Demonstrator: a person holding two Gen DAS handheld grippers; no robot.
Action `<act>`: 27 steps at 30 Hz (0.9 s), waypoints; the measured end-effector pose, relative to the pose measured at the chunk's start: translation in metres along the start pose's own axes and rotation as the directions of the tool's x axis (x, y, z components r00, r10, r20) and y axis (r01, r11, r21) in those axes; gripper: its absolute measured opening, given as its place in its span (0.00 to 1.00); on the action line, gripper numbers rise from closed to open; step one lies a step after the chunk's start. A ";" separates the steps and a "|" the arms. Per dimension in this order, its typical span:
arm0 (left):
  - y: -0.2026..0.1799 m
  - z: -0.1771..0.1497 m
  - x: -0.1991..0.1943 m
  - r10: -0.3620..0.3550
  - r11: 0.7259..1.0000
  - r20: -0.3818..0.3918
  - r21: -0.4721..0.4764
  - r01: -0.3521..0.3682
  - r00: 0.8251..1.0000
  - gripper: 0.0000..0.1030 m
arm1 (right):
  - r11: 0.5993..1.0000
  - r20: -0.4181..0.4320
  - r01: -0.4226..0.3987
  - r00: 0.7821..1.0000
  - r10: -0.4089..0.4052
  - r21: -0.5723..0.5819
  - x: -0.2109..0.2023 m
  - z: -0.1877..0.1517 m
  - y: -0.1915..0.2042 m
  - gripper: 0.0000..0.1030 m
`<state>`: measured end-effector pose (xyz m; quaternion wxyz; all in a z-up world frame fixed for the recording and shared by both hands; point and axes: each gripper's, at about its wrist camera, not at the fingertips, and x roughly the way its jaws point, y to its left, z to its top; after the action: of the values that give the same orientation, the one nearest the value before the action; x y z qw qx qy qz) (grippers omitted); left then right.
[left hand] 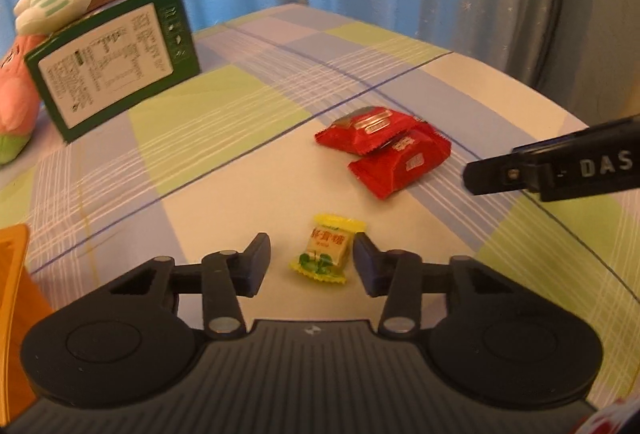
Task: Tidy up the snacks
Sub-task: 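Grasp the yellow-green candy with the left gripper while the right grasps a red candy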
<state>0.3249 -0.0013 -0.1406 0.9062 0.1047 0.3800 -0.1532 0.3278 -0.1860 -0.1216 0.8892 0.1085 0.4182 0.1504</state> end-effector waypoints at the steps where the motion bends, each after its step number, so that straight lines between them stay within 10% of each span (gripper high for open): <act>1: 0.000 0.000 0.000 -0.010 1.000 0.001 0.001 0.010 1.000 0.36 | 1.000 0.002 -0.005 1.000 0.005 -0.004 0.001 0.001 0.001 0.57; 6: 0.001 -0.003 -0.008 -0.037 0.998 -0.001 -0.051 0.036 0.999 0.17 | 0.998 0.019 -0.049 0.999 0.049 -0.033 0.008 0.005 0.010 0.57; 19: 0.012 -0.029 -0.049 0.036 0.962 0.004 -0.270 -0.033 0.999 0.17 | 0.994 0.036 -0.103 0.994 0.101 0.032 0.045 0.016 0.017 0.56; 27: 0.014 -0.040 -0.069 0.065 0.940 0.016 -0.337 -0.055 0.998 0.17 | 0.995 0.033 -0.095 0.995 0.094 0.037 0.044 0.010 0.018 0.31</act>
<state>0.2577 0.0376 -0.1170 0.9200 -0.0421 0.3849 -0.0599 0.3593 -0.1538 -0.1405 0.8853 0.1477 0.4014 0.1827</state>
